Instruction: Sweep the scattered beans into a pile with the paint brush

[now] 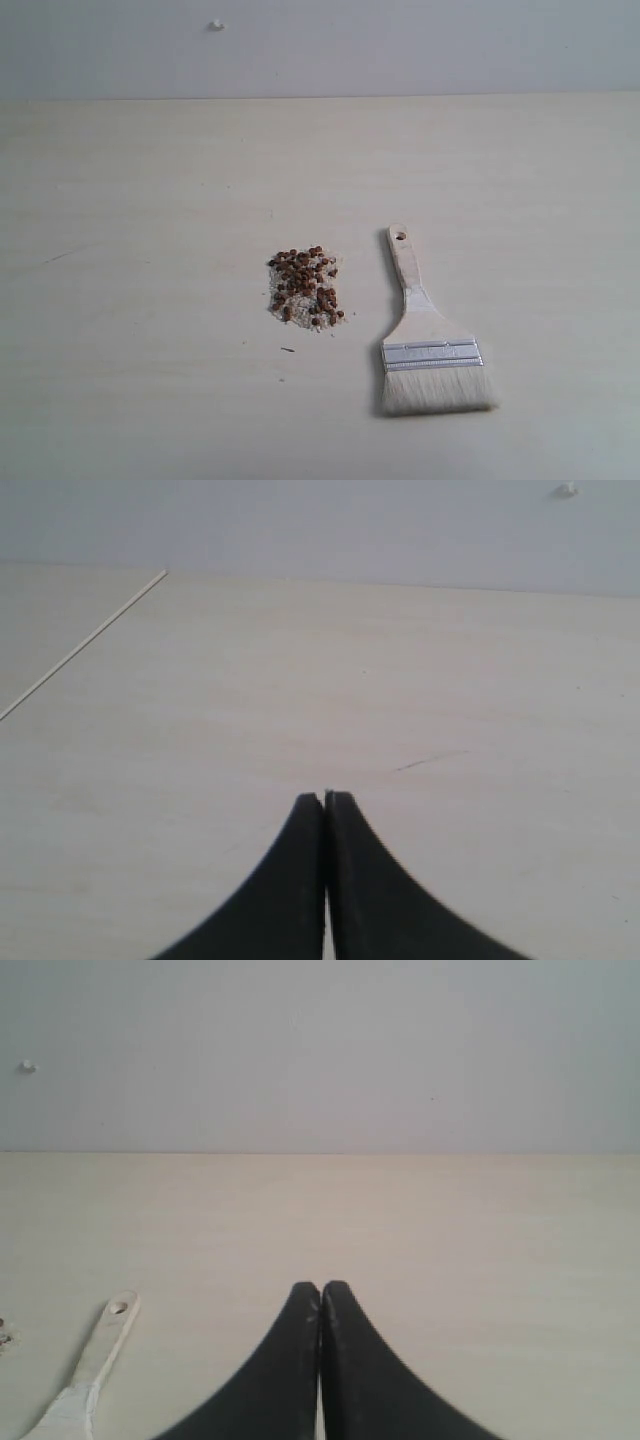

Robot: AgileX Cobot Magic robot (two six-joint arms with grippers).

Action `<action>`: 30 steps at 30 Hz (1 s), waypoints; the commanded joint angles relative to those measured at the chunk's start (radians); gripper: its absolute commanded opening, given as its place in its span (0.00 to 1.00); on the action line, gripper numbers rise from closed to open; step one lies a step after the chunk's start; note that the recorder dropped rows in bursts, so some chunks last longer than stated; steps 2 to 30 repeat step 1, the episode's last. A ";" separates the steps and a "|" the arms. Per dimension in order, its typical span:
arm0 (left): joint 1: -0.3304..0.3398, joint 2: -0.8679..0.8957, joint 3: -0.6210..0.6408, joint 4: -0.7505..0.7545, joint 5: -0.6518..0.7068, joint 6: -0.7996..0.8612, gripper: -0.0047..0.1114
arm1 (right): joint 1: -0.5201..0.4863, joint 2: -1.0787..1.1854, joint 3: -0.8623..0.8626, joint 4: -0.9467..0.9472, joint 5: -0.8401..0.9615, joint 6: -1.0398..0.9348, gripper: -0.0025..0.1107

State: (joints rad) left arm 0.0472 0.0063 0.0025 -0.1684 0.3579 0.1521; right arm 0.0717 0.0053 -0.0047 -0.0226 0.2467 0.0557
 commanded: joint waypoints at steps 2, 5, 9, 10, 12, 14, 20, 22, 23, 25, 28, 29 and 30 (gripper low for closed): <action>0.001 -0.006 -0.003 -0.008 -0.003 -0.002 0.04 | -0.001 -0.005 0.005 -0.002 -0.009 0.000 0.02; 0.001 -0.006 -0.003 -0.008 -0.003 -0.002 0.04 | -0.001 -0.005 0.005 -0.002 -0.009 0.000 0.02; 0.001 -0.006 -0.003 -0.008 -0.003 -0.002 0.04 | -0.001 -0.005 0.005 -0.002 -0.009 0.000 0.02; 0.001 -0.006 -0.003 -0.008 -0.003 -0.002 0.04 | -0.001 -0.005 0.005 -0.002 -0.009 0.000 0.02; 0.001 -0.006 -0.003 -0.008 -0.003 -0.002 0.04 | -0.001 -0.005 0.005 -0.002 -0.009 0.000 0.02; 0.001 -0.006 -0.003 -0.008 -0.003 -0.002 0.04 | -0.001 -0.005 0.005 -0.002 -0.009 0.000 0.02; 0.001 -0.006 -0.003 -0.008 -0.003 -0.002 0.04 | -0.001 -0.005 0.005 -0.002 -0.009 0.000 0.02; 0.001 -0.006 -0.003 -0.008 -0.003 -0.002 0.04 | -0.001 -0.005 0.005 -0.002 -0.009 0.000 0.02; 0.001 -0.006 -0.003 -0.008 -0.003 -0.002 0.04 | -0.001 -0.005 0.005 -0.002 -0.009 0.000 0.02; 0.001 -0.006 -0.003 -0.008 -0.003 -0.002 0.04 | -0.001 -0.005 0.005 -0.002 -0.009 0.000 0.02; 0.001 -0.006 -0.003 -0.008 -0.003 -0.002 0.04 | -0.001 -0.005 0.005 -0.002 -0.009 0.000 0.02; 0.001 -0.006 -0.003 -0.008 -0.003 -0.002 0.04 | -0.001 -0.005 0.005 -0.002 -0.009 0.000 0.02; 0.001 -0.006 -0.003 -0.008 -0.003 -0.002 0.04 | -0.001 -0.005 0.005 -0.002 -0.009 0.000 0.02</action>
